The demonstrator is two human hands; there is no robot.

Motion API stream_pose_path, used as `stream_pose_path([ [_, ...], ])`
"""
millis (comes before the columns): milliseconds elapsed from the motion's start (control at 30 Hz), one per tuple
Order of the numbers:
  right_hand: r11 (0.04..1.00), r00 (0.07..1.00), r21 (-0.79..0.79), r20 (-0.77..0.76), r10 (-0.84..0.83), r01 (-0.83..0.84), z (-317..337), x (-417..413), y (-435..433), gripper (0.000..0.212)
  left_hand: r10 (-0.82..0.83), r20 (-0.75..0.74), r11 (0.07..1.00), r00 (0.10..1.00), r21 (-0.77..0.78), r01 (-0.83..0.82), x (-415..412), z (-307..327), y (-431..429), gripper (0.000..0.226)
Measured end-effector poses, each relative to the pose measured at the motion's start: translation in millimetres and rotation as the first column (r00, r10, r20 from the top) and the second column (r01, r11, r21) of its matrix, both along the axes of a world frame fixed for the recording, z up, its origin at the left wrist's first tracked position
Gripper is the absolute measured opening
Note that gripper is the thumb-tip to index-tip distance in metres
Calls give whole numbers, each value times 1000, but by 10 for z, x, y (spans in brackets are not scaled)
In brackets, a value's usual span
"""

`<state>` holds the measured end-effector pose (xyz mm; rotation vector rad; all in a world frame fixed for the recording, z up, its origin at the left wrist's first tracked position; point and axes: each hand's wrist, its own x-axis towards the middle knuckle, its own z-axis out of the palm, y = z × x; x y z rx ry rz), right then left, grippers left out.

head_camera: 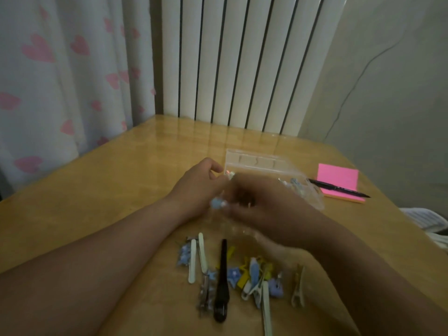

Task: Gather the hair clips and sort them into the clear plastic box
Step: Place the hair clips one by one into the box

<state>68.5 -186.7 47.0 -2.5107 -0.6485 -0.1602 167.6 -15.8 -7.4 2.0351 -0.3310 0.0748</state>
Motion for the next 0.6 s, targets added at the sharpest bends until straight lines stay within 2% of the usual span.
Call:
stream_pose_path([
  [100, 945, 953, 192, 96, -288, 266, 25, 199, -345, 10, 18, 28, 998, 999, 56, -20, -6, -6, -1, 32],
  [200, 877, 875, 153, 102, -473, 456, -27, 321, -677, 10, 26, 33, 998, 999, 59, -28, -4, -12, -9, 32],
  [300, 864, 862, 14, 53, -504, 504, -119, 370, -767, 10, 33, 34, 998, 999, 60, -35, -2, -11, -10, 31],
  [433, 851, 854, -65, 48, -518, 520, -156, 405, -733, 11, 35, 37, 998, 999, 59, -37, 10, -27, -10, 31],
  [600, 863, 867, -103, -16, -498, 494, -192, 412, -724, 32, 30, 43, 998, 999, 57, -32, 28, -42, -16, 31],
])
